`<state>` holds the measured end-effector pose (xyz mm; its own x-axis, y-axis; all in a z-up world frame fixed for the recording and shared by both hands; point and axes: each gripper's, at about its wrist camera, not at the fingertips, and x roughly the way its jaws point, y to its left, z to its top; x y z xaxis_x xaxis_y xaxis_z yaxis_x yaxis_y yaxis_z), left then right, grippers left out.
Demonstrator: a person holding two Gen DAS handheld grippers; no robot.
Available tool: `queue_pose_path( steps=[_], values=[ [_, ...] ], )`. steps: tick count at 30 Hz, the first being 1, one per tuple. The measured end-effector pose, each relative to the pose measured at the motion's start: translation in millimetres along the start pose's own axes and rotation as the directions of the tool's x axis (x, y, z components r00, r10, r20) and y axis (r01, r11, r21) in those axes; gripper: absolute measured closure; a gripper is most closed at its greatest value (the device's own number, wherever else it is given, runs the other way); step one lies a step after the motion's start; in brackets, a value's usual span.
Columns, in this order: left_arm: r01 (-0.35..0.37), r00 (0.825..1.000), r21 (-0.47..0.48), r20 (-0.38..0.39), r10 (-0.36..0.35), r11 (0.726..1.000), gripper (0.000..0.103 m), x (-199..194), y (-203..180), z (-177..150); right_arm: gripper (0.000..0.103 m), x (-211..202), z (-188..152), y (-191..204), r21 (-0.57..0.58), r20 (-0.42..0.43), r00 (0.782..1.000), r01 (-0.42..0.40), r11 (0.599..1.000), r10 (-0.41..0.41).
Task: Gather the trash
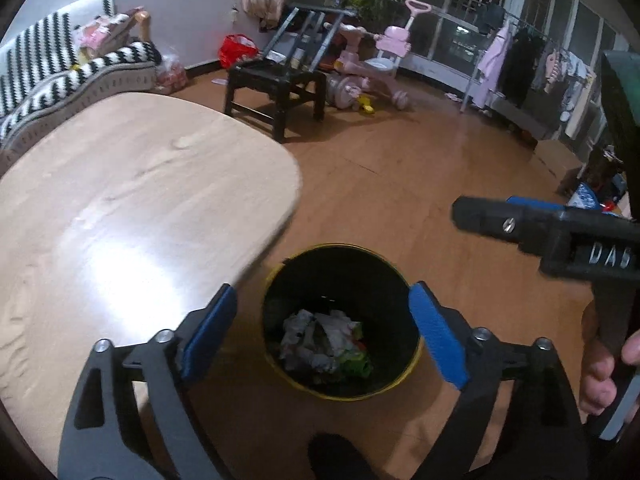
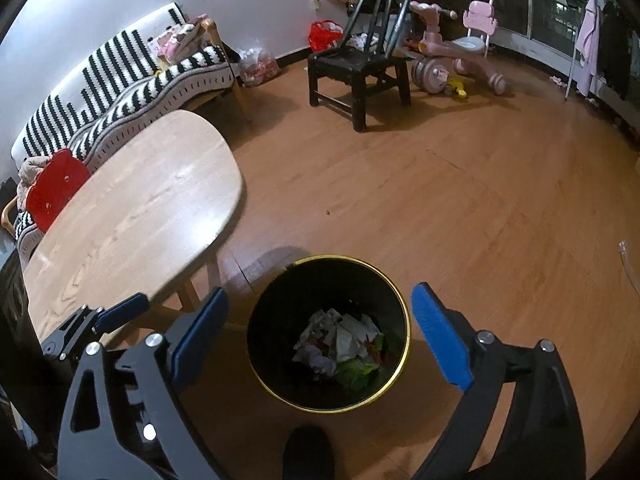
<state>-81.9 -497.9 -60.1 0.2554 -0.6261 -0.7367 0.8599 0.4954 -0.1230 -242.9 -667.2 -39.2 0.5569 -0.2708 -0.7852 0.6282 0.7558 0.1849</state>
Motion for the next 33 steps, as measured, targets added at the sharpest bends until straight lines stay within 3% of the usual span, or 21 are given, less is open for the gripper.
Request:
queue_pose_path(
  steps=[5,7,10,12,17,22,28,33],
  values=[
    [-0.107,0.993,0.003,0.047,0.107,0.994,0.010,-46,38,-8,0.007,-11,14,36,-0.031,0.044,0.998,-0.037,0.999,0.038],
    [-0.182,0.980,-0.027,0.081,0.184,0.983,0.007,-73,67,-17,0.007,-13,18,58,-0.055,0.050,0.997,-0.059,0.997,0.062],
    [-0.287,0.953,-0.091,0.071,0.294,0.954,0.007,-106,111,-28,0.007,-17,23,106,-0.113,0.060,0.992,-0.100,0.989,0.107],
    [-0.346,0.932,-0.139,0.068,0.357,0.928,0.007,-129,141,-38,0.007,-18,24,153,-0.171,0.061,0.987,-0.139,0.975,0.151],
    [-0.489,0.859,-0.274,0.009,0.511,0.828,0.007,-196,222,-75,0.007,-19,16,258,-0.305,0.031,0.969,-0.224,0.925,0.245],
    [-0.576,0.792,-0.370,-0.031,0.610,0.729,0.007,-256,277,-114,0.007,-23,-11,365,-0.453,0.001,0.948,-0.283,0.845,0.318],
    [-0.624,0.735,-0.453,-0.067,0.674,0.636,0.007,-301,318,-153,0.007,-16,-39,444,-0.534,-0.054,0.935,-0.324,0.781,0.350],
    [-0.634,0.719,-0.502,-0.102,0.688,0.588,0.007,-318,344,-173,0.007,-4,-63,484,-0.578,-0.076,0.936,-0.323,0.750,0.345]
  ],
)
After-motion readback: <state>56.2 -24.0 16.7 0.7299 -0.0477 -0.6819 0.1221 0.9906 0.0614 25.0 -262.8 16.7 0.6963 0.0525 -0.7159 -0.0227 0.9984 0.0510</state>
